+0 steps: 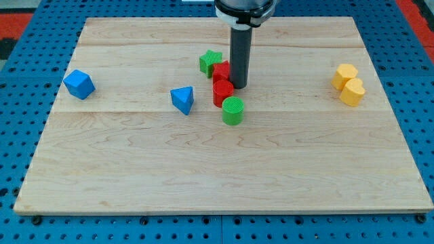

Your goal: Push the red star below the blue triangle

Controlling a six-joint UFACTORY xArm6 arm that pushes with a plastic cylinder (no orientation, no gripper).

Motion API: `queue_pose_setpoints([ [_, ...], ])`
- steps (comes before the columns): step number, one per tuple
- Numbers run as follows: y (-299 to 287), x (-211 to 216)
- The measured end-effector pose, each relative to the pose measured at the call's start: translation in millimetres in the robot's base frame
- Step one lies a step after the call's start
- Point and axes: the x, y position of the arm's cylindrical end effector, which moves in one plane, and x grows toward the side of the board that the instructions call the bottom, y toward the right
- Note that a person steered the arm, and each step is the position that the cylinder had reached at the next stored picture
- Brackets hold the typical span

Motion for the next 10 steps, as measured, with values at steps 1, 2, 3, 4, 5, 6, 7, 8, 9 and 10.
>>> queue_pose_setpoints([
  [1, 13, 6],
  [2, 13, 5],
  [3, 22, 3],
  [4, 31, -20],
  [5, 23, -26],
  [6, -17, -25],
  [7, -36, -16],
  [8, -27, -34],
  [9, -65, -34],
  [10, -116, -12],
])
